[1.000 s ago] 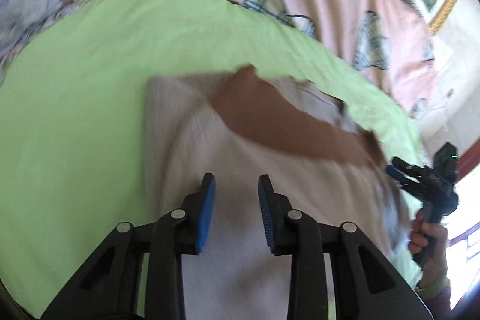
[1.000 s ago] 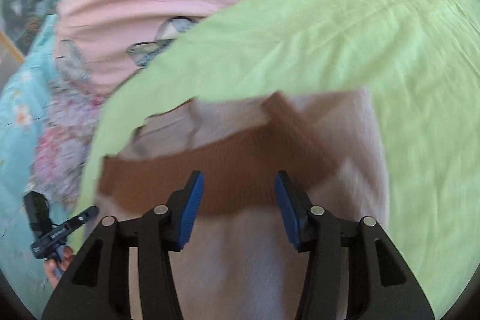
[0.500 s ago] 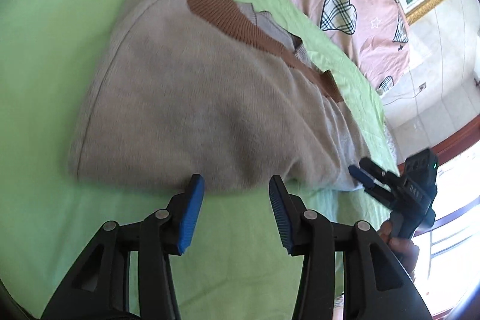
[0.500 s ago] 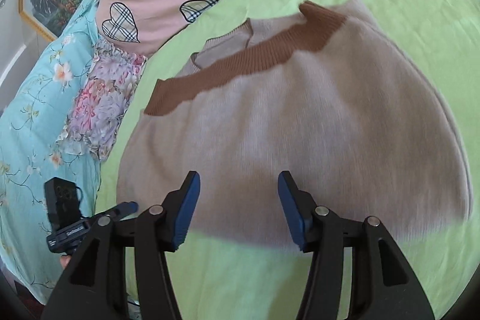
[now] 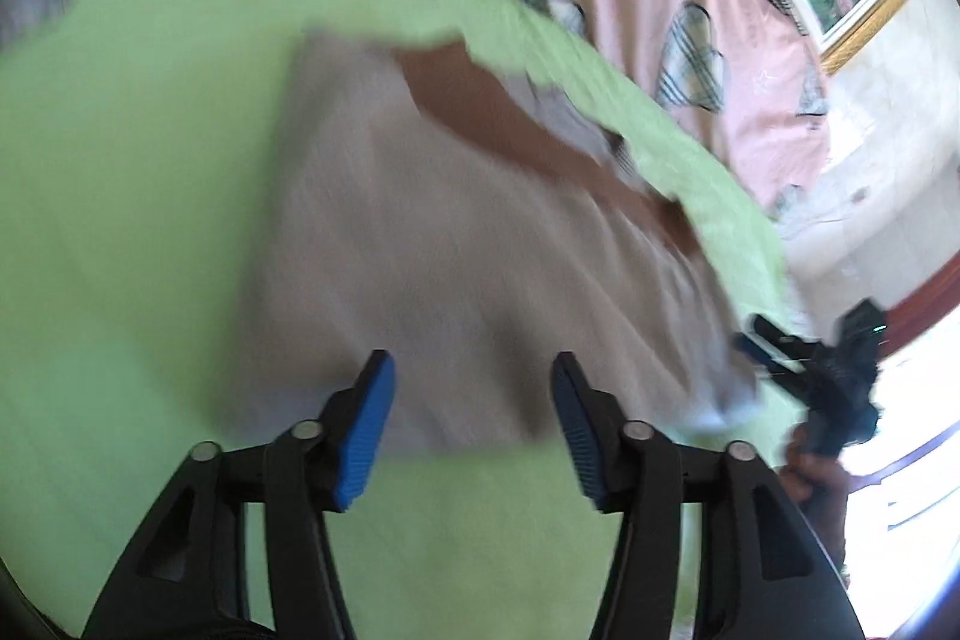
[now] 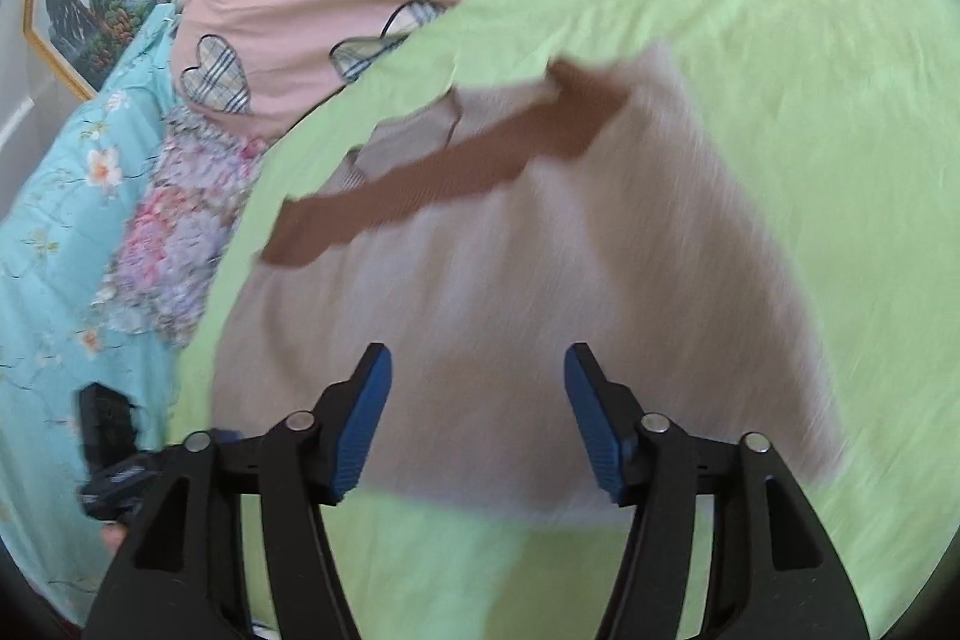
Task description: Fold small clothes
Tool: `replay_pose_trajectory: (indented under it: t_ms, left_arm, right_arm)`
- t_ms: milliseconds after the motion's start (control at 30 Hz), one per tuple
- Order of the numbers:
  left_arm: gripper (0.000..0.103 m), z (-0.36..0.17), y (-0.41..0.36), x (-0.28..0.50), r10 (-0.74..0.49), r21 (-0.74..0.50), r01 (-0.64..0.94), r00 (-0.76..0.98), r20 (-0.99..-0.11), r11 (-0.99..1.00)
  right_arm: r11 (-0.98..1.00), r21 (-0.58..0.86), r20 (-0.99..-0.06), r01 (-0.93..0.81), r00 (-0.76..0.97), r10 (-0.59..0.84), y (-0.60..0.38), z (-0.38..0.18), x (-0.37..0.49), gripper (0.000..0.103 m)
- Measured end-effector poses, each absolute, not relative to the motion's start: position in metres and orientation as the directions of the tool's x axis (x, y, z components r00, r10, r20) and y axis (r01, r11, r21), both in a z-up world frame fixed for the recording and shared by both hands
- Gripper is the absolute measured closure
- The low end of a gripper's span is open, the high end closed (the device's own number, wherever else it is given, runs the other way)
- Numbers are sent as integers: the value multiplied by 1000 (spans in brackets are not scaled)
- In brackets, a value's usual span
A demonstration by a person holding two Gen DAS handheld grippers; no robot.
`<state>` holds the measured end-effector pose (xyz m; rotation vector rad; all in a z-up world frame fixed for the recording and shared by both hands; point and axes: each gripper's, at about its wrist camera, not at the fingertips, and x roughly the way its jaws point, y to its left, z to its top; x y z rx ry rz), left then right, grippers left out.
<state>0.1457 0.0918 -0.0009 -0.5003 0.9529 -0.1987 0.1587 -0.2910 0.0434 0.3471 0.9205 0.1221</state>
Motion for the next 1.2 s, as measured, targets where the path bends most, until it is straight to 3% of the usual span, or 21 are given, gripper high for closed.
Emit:
replay_pose_trajectory:
  t_ms: [233, 367, 400, 433, 467, 500, 533, 733, 900, 1000, 1067, 1200]
  left_arm:
    - [36, 13, 106, 229, -147, -209, -36, 596, -790, 977]
    - [36, -1, 106, 271, -174, -200, 11, 539, -824, 980]
    - [37, -8, 104, 278, -167, -186, 15, 521, -837, 982]
    - [52, -16, 102, 285, -171, -183, 24, 490, -855, 983]
    - [68, -24, 101, 289, -169, -178, 26, 470, -867, 984]
    - [86, -26, 100, 289, -168, -173, 31, 465, -869, 984]
    - [95, -24, 98, 287, -162, -166, 34, 485, -859, 985]
    - [96, -7, 95, 283, -14, -17, 0, 581, -814, 1000]
    - [92, -24, 93, 296, 39, 33, -21, 531, -847, 999]
    - [85, -8, 103, 278, -17, -52, -51, 533, -846, 997]
    - [83, -1, 106, 262, -44, -96, -68, 540, -840, 993]
    - [78, 11, 108, 211, -149, -237, -85, 567, -810, 968]
  right_arm:
    - [994, 105, -801, 30, 595, 67, -309, 51, 244, 35]
    - [1000, 9, -831, -5, 557, 10, -308, 38, 278, 35]
    - [1000, -23, -840, -12, 542, -13, -306, 31, 286, 35]
    - [999, -36, -847, -21, 532, -19, -304, 27, 289, 35]
    - [998, -52, -859, -39, 512, -25, -302, 20, 293, 41]
    - [996, -74, -863, -44, 503, -42, -300, 15, 294, 58]
    - [996, -79, -865, -43, 499, -47, -301, 14, 294, 95]
    - [993, -107, -777, 43, 620, -111, -318, 49, 294, 95]
    - [994, -101, -844, 44, 526, -109, -320, 16, 312, 94]
    - [994, -96, -833, 44, 543, -104, -312, 23, 298, 80]
    - [997, -61, -814, 51, 575, -80, -312, 39, 279, 52]
    - [1000, 6, -779, 11, 628, -2, -301, 62, 238, 48]
